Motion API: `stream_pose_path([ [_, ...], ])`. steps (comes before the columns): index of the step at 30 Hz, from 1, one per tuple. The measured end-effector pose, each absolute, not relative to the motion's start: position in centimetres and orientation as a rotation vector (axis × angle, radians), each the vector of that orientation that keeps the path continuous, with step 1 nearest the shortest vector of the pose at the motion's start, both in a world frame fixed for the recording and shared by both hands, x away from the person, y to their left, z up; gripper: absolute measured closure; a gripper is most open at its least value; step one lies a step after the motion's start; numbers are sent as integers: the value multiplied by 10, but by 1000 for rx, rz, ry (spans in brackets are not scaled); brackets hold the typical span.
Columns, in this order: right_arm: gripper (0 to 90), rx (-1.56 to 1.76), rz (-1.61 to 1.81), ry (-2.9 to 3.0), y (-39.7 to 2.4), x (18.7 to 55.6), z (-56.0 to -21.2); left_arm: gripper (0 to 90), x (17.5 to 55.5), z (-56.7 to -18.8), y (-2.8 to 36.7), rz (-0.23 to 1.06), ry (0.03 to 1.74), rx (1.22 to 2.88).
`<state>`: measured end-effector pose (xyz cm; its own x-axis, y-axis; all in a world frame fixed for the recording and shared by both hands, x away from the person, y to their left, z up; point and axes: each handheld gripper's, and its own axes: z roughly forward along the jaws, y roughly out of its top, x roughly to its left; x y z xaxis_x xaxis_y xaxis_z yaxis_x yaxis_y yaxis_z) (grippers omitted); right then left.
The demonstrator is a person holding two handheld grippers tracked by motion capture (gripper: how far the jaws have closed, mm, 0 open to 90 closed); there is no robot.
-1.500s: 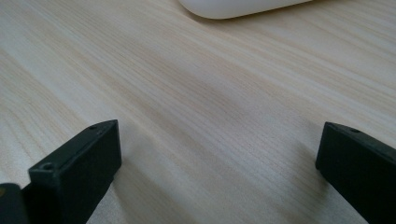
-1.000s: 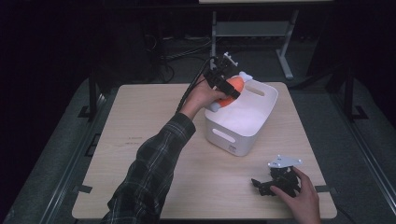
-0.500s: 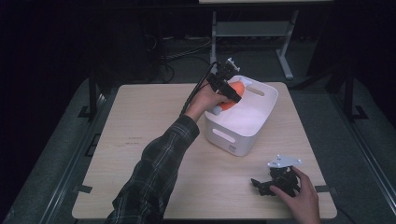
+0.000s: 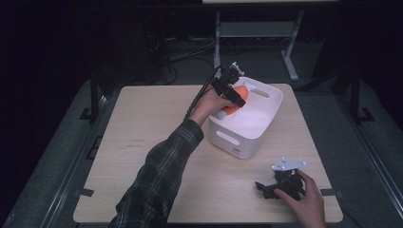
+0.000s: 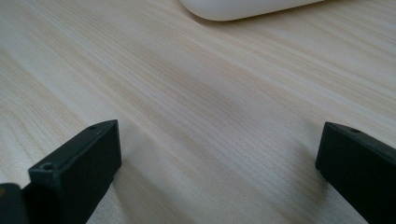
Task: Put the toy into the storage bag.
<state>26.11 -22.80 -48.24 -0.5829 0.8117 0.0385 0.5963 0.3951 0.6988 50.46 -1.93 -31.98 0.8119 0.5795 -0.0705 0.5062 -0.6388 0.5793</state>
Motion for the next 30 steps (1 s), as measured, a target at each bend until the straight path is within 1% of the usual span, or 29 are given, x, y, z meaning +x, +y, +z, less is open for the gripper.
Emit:
stream_pose_path([
  [6,0,1228,985,2350,-228,261,-482,162,505,-320,-18,170,797,2413],
  [16,0,1227,985,2350,-228,261,-482,149,503,-315,-15,185,791,2394],
  [22,0,1227,985,2350,-228,261,-482,149,497,-305,-2,195,778,2368],
  [30,0,1224,984,2350,-228,261,-482,149,484,-294,25,198,766,2339],
])
